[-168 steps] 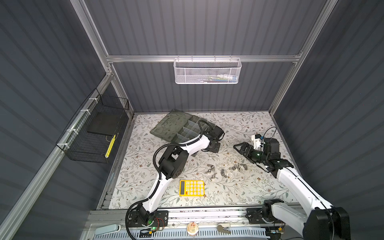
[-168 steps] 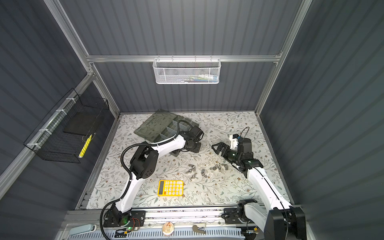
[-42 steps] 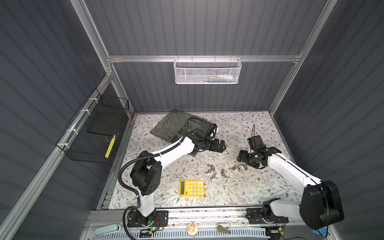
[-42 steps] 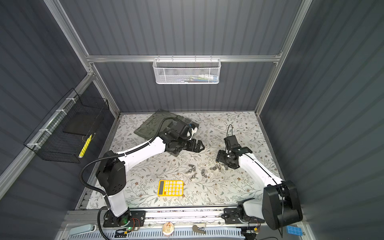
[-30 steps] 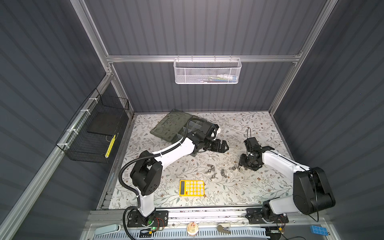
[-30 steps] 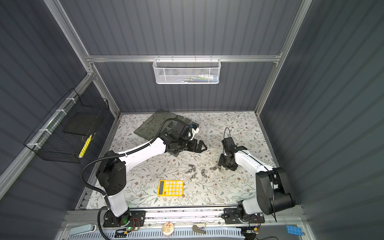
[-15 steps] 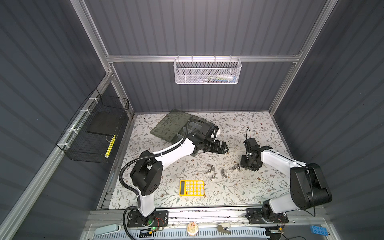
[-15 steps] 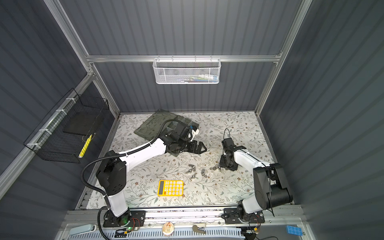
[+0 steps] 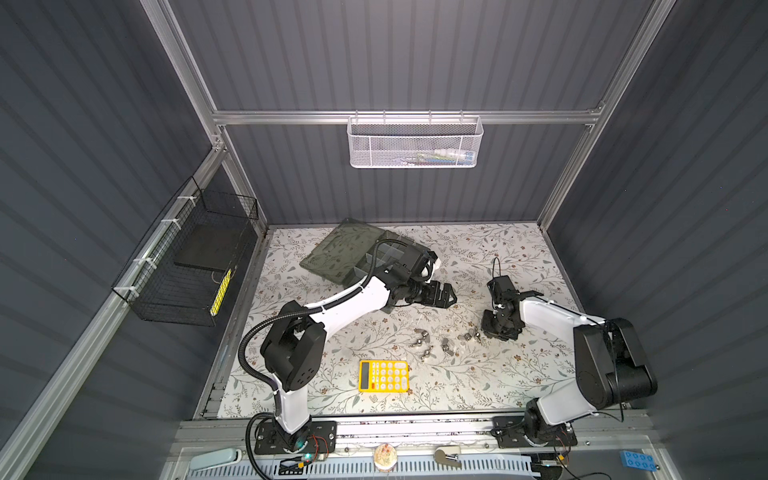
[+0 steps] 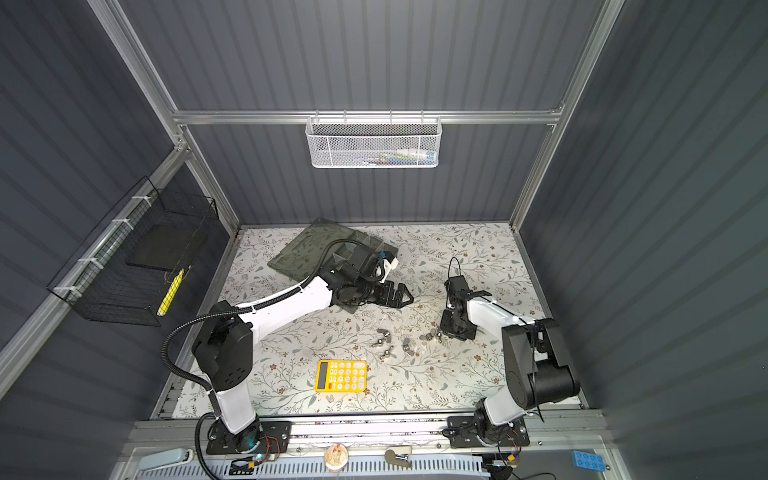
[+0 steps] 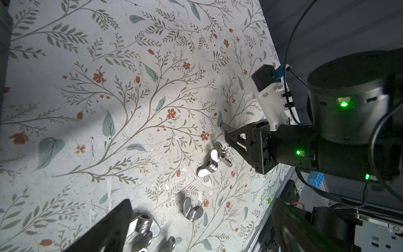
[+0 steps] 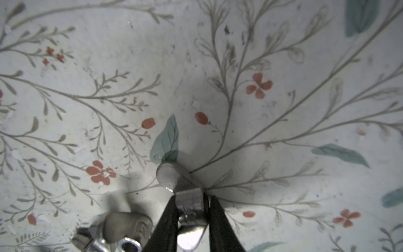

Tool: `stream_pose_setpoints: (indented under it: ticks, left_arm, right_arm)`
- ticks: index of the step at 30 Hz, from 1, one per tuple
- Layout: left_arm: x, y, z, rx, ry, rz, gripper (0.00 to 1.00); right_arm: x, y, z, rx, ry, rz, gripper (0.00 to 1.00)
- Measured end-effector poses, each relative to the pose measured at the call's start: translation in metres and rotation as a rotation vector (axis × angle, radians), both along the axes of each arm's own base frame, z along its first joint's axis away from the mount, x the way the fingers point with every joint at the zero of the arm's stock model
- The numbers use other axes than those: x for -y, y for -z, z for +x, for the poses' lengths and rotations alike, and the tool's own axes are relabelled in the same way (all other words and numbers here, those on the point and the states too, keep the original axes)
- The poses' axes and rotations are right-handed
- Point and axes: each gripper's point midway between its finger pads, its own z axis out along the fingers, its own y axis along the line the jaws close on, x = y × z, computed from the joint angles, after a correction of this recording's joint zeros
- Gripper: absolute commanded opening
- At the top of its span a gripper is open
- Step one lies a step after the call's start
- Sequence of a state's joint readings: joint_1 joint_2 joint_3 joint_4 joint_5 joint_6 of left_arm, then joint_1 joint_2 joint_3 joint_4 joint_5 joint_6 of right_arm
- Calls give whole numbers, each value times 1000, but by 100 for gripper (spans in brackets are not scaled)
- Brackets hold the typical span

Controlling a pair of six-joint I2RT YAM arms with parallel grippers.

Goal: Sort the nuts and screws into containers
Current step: 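Lift and carry the wing nut over an organizer compartment with the right gripper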

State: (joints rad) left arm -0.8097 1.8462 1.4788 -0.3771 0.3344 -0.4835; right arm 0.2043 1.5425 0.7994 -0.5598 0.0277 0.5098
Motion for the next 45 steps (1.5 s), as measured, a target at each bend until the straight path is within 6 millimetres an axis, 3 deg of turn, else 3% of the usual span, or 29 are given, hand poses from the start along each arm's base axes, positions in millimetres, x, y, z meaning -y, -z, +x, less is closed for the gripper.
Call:
stream_pose_setpoints:
  ticks: [10,18,26,32,38,45]
  left_arm:
    - [0,0,0,-2,0,2,100]
    - [-7,1,6,-8,-19,7,100]
    - [-36,-1,35,-33,-90,-2,100]
    - [-69,-15,58,-36,-157,-41,100]
    - [-99,-30,73,-43,-208,-89,100]
    - [-135,-9,78,-153,-274,-133,100]
  right_arm:
    - [-3,-6,3,25,-7,21,12]
    - [-10,-38,12,103,-16,60,12]
    - [-29,-72,35,184,-47,127,12]
    - [-61,-102,62,246,-103,190,13]
    - [-110,-126,95,293,-195,240,13]
    - [-169,-147,135,343,-287,298,13]
